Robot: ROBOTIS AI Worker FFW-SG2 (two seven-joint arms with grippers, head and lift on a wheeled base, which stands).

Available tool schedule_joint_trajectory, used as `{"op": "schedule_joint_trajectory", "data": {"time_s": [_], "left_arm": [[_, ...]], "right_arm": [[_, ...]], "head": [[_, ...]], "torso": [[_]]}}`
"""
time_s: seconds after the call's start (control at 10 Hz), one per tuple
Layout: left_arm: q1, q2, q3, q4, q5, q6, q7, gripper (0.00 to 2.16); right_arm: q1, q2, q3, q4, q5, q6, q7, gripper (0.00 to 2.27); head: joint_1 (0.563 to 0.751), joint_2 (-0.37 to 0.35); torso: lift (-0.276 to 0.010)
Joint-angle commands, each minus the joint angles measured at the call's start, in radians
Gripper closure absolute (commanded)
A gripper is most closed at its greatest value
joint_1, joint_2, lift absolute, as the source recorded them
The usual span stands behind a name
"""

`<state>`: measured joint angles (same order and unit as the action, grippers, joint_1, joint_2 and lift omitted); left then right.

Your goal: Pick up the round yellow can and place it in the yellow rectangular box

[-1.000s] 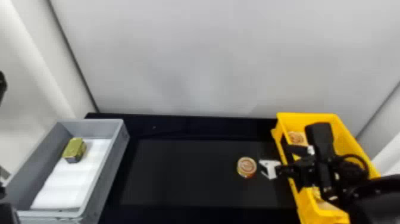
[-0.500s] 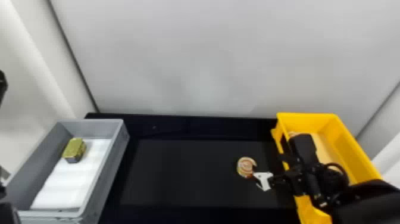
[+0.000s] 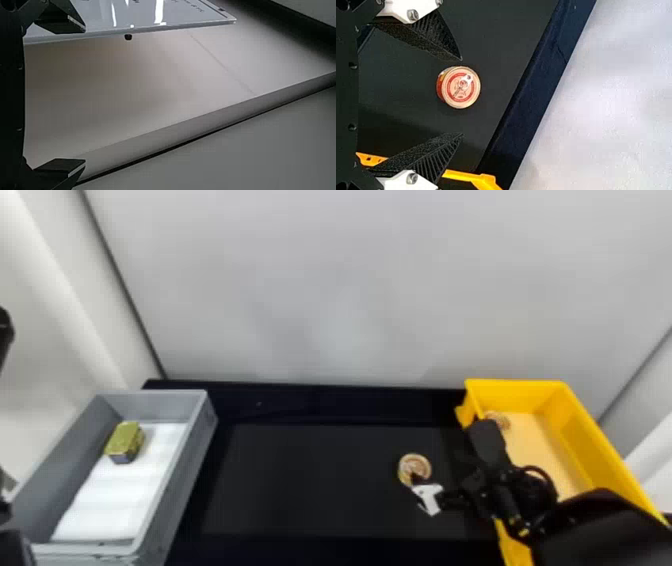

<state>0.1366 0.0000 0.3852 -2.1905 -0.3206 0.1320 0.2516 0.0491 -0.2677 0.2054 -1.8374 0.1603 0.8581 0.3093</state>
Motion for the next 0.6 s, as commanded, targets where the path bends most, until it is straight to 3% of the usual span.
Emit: {"op": "schedule_joint_trajectory", "data": {"time_s": [0.0,0.3,0.5], "left_arm": [[0.002,-0.003,0.000,0.000,0.000,0.000,0.000,0.10],[0.002,-0.003,0.002,0.000,0.000,-0.002,0.000,0.10],[0.002,-0.003,0.002,0.000,0.000,-0.003,0.000,0.10]], "right_arm": [[-0.002,0.022,0.005,0.035,0.025,-0.057,-0.012,0.13],[0.014,0.064,0.000,0.069,-0.028,-0.155,-0.188,0.13],[0.025,0.068,-0.003,0.116,-0.245,-0.178,-0.380,0.13]], "head": [[0.694,0.014],[0.694,0.014],[0.694,0.014]], "torso": [[-0.060],[-0.060],[-0.060]]}}
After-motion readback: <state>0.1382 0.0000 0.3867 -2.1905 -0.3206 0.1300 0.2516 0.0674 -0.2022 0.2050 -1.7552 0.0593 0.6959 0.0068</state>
